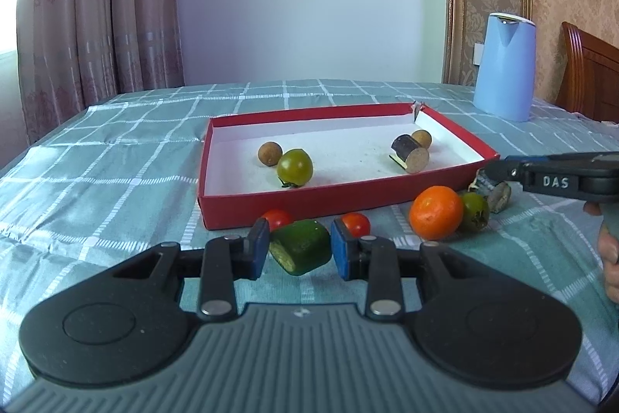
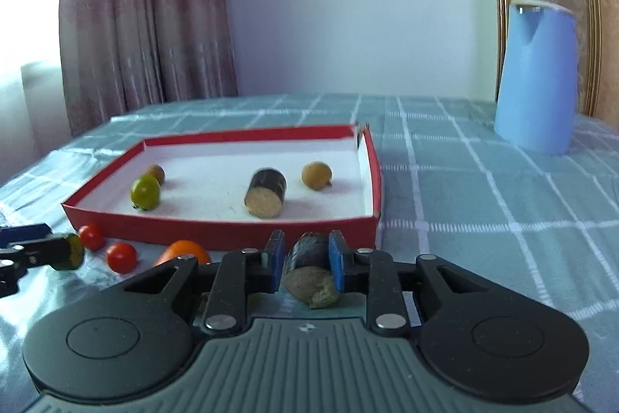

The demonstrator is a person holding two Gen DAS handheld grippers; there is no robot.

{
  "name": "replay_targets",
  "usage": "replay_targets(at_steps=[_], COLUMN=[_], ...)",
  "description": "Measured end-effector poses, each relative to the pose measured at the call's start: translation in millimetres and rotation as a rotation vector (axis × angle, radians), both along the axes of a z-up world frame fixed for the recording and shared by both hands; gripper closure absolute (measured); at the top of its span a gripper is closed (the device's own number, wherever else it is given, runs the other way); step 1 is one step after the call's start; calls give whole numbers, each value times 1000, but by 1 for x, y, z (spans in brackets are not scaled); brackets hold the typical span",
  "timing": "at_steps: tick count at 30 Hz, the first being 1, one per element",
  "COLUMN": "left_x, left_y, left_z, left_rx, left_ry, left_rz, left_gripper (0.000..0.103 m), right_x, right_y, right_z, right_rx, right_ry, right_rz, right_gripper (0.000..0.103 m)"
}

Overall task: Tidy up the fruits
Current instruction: 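Lift the log piece with the right gripper while the left lifts the cucumber chunk, then carry the log piece into the tray with the right gripper while the left carries the cucumber chunk in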

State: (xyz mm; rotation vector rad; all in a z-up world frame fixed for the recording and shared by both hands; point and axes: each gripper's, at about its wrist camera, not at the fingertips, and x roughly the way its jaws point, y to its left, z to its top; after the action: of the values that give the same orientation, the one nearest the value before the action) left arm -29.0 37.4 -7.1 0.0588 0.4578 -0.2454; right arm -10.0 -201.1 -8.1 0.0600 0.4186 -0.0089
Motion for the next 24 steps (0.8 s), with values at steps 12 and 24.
replay_targets(at_steps=[12, 24], left_x=[2, 3], left_y=[6, 4], left_z=[-4, -4], left_rx=[-21, -21], left_ry=[16, 16], left_rz=[-5, -3], left_gripper=[72, 72], right_x=[18, 19], right_y=[-9, -14], right_z=[-12, -12], right_rx=[54, 111], right_ry=[134, 116], right_rz=[-34, -32], right_gripper=[35, 70])
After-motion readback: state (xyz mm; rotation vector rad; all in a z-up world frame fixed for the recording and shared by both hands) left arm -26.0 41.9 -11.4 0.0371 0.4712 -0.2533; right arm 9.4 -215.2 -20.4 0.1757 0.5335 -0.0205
